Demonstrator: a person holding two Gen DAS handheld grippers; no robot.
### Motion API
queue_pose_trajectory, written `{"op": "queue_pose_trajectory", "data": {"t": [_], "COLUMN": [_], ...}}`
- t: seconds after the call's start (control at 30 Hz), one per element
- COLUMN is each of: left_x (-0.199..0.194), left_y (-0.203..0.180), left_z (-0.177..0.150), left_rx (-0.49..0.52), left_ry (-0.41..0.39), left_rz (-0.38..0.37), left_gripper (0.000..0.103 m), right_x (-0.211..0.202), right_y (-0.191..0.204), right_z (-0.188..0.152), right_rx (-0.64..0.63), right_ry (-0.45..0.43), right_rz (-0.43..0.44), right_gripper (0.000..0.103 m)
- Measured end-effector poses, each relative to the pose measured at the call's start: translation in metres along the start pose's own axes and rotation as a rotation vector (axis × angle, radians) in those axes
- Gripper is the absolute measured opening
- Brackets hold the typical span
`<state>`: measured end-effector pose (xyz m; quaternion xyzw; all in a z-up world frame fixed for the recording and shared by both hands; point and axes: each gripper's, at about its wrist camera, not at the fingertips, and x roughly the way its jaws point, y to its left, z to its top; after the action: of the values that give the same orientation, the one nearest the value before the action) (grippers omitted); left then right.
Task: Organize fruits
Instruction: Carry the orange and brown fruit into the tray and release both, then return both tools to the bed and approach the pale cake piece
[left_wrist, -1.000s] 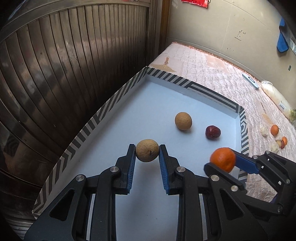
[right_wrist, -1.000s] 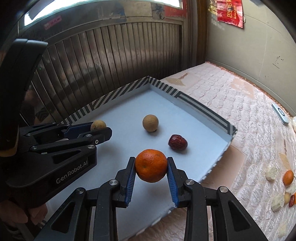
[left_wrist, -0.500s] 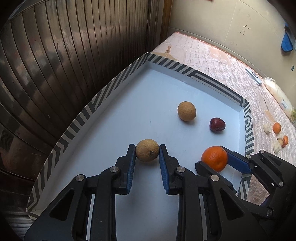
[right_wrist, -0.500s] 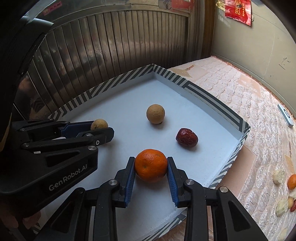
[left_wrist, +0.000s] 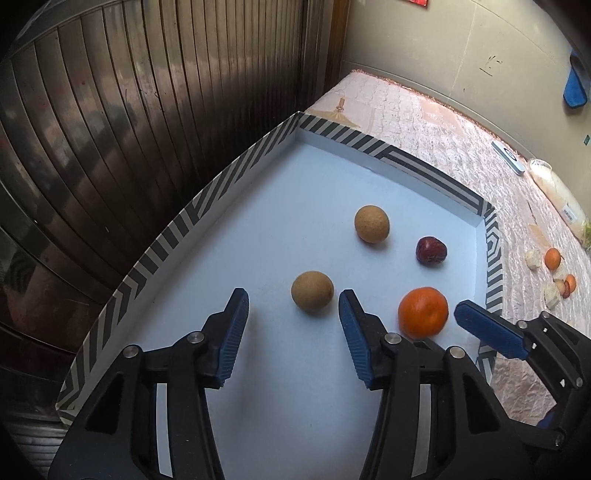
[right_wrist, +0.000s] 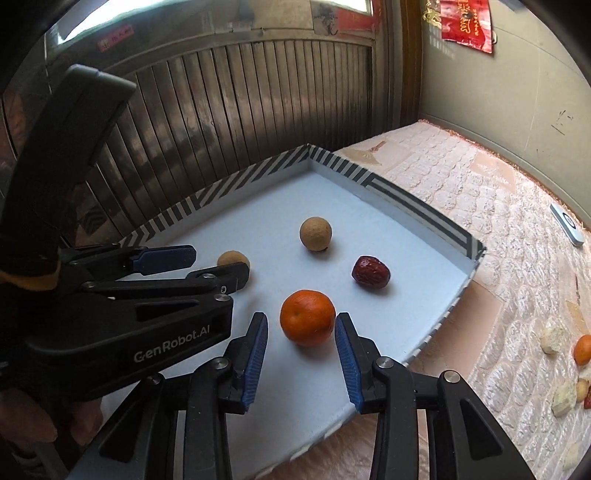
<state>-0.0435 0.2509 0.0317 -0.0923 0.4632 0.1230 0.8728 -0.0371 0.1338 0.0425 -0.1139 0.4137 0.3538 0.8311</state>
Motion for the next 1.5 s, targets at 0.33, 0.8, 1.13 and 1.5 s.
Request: {"op": "queue_pose_trajectory", "data": {"t": [0.33, 0.8, 1.13, 1.5], "left_x": [-0.028, -0.055, -0.059, -0.038], "left_y": [-0.026, -0.116, -0.181, -0.232], "left_z": [-0.002, -0.015, -0.03, -0.042], "left_rx": [0.036, 0.188, 0.295, 0.358], "left_ry": [-0.075, -0.133, -0.116, -0.018], "left_rz": [-0.021, -0.107, -0.172, -0.231], "left_gripper": [0.051, 0.051, 0.051, 0.051], "right_x": [-0.046, -0.103, -0.146, -0.176], "right_y": [-0.016, -0.073, -0.128, -0.191], "right_z": [-0.017, -0.058, -0.103, -0.152], "right_rx": [0.044, 0.167, 0.286, 0.403], "right_ry": [-0.075, -0.127, -0.135, -0.102], "right_rz": [-0.044, -0.152, -0.255, -0.36], "right_gripper": [0.043, 0.043, 0.043, 0.044]}}
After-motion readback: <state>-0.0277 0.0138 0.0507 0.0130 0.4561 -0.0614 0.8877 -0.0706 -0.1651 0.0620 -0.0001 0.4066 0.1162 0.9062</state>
